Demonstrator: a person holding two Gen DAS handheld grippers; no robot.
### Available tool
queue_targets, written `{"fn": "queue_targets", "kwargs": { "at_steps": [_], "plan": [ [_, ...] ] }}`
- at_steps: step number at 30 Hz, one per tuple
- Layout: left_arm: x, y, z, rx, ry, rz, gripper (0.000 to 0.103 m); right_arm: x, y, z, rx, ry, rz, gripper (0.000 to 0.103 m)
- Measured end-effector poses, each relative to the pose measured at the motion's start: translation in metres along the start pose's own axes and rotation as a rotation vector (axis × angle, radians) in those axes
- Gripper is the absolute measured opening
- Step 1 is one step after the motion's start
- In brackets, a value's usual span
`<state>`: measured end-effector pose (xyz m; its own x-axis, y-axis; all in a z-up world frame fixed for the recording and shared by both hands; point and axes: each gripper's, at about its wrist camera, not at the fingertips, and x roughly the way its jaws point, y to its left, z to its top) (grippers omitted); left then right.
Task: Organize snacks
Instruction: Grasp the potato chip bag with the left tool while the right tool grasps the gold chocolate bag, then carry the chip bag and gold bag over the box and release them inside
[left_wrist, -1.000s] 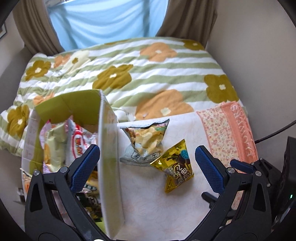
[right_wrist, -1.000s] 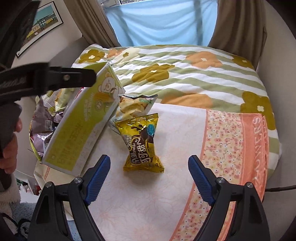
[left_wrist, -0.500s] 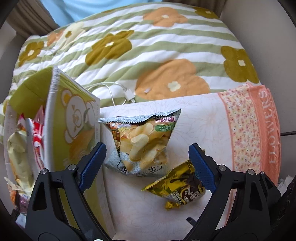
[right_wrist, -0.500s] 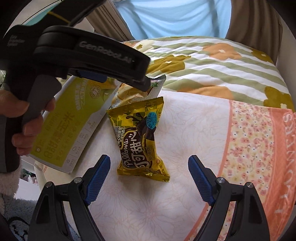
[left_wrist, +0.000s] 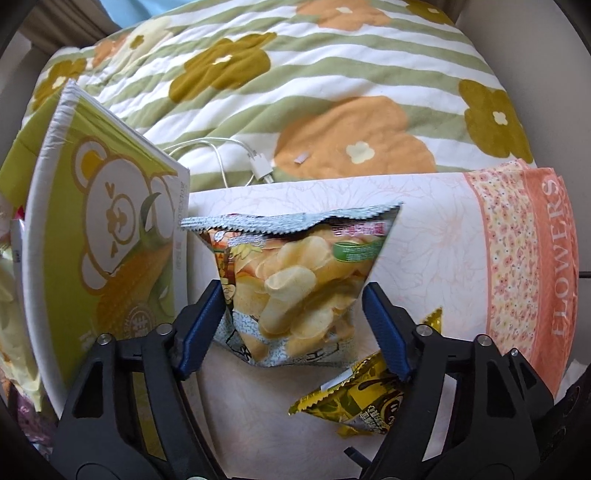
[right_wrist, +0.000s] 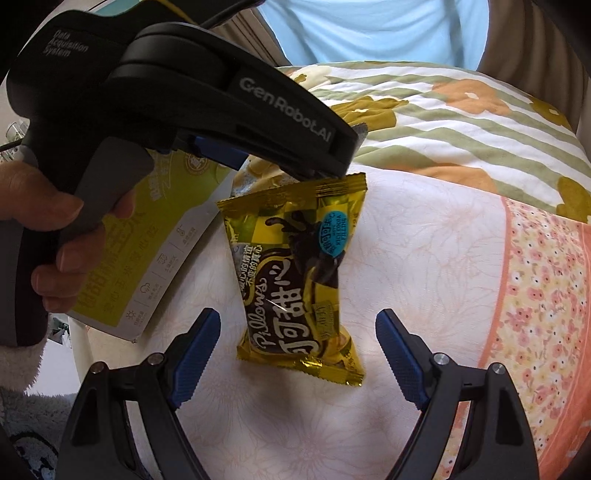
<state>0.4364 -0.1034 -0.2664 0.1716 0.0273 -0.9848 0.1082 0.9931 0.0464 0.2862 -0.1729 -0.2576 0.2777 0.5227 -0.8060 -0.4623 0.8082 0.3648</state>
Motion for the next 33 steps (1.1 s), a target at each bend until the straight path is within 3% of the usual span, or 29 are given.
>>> {"fn": "queue_targets", "kwargs": {
  "at_steps": [6, 12, 17, 18, 21, 28, 33],
  "plan": [
    [0.004, 0.0, -0.003, 0.026, -0.016, 0.017, 0.051, 0.008, 0.004, -0.002, 0.0, 0.001, -0.002, 0.084],
    [0.001, 0.003, -0.009, 0.025, -0.034, 0.007, 0.049, 0.008, -0.005, 0.004, 0.023, -0.015, -0.004, 0.083],
    [-0.002, 0.002, -0.017, 0.028, -0.036, 0.008, 0.048, 0.016, -0.012, 0.008, 0.004, 0.017, 0.002, 0.059],
    [-0.003, 0.002, -0.019, 0.031, -0.037, 0.009, 0.048, 0.016, -0.012, 0.009, 0.004, 0.025, 0.0, 0.05],
    [-0.009, 0.001, -0.023, 0.031, -0.047, 0.001, 0.046, 0.014, -0.016, 0.009, 0.006, 0.028, -0.007, 0.042],
    [-0.034, -0.015, -0.032, 0.055, -0.101, -0.028, 0.046, -0.015, -0.022, -0.008, 0.04, -0.003, -0.079, 0.041],
    [-0.076, -0.026, -0.039, 0.069, -0.18, -0.081, 0.046, -0.049, -0.023, -0.009, 0.062, -0.037, -0.136, 0.041]
  ]
}}
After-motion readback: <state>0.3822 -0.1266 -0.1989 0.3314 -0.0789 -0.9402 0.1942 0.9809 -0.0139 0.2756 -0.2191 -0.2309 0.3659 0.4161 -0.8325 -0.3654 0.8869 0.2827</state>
